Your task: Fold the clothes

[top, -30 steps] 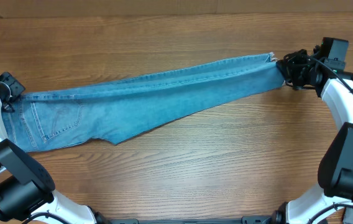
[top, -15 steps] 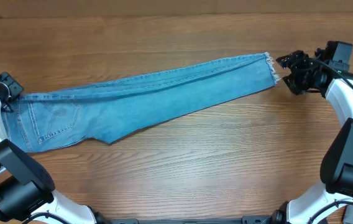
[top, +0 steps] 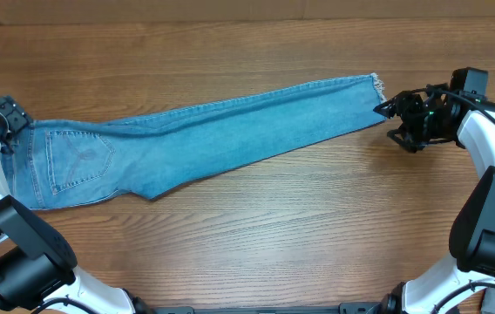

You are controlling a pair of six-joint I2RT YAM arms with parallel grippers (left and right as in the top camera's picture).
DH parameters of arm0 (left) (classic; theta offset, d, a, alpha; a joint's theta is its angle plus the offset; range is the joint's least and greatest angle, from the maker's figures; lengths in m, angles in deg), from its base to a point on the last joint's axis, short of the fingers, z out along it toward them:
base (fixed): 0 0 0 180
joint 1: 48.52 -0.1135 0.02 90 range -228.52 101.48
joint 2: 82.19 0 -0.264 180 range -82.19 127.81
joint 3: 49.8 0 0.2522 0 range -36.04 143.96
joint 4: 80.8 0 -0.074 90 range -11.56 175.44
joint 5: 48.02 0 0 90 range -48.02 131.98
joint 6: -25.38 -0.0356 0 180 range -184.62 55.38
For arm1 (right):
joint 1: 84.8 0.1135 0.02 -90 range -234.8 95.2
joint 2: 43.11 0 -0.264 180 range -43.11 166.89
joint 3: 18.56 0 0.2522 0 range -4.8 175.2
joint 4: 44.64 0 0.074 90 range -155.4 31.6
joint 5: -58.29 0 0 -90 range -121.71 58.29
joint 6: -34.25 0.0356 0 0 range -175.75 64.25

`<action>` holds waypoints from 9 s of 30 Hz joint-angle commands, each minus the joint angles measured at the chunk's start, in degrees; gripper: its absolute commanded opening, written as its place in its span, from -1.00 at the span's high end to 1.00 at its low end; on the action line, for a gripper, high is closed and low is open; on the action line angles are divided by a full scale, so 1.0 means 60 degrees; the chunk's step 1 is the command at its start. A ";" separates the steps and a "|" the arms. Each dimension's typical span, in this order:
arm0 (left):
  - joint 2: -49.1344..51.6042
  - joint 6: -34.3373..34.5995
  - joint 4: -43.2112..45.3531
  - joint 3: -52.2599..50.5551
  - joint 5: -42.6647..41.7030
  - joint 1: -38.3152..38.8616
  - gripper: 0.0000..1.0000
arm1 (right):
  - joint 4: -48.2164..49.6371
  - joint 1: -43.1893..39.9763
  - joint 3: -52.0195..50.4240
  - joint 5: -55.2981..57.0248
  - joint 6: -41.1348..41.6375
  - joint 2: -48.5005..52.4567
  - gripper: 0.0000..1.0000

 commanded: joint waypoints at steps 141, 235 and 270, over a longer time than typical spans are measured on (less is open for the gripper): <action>0.0623 -0.4586 -0.5461 0.2000 -0.5413 0.2320 0.91 | -0.2113 0.1756 0.0889 -0.0240 -0.1902 -0.0630 0.92; 0.0178 -0.1242 -0.3577 -0.0066 -0.2441 0.2193 0.67 | -0.0040 0.5089 -0.2237 0.0459 0.0262 -0.1242 0.77; -0.0393 -0.0554 -0.2295 0.0324 -0.3177 -0.0219 0.18 | 0.2718 0.7894 -0.1650 -0.0597 0.0889 -0.0790 0.53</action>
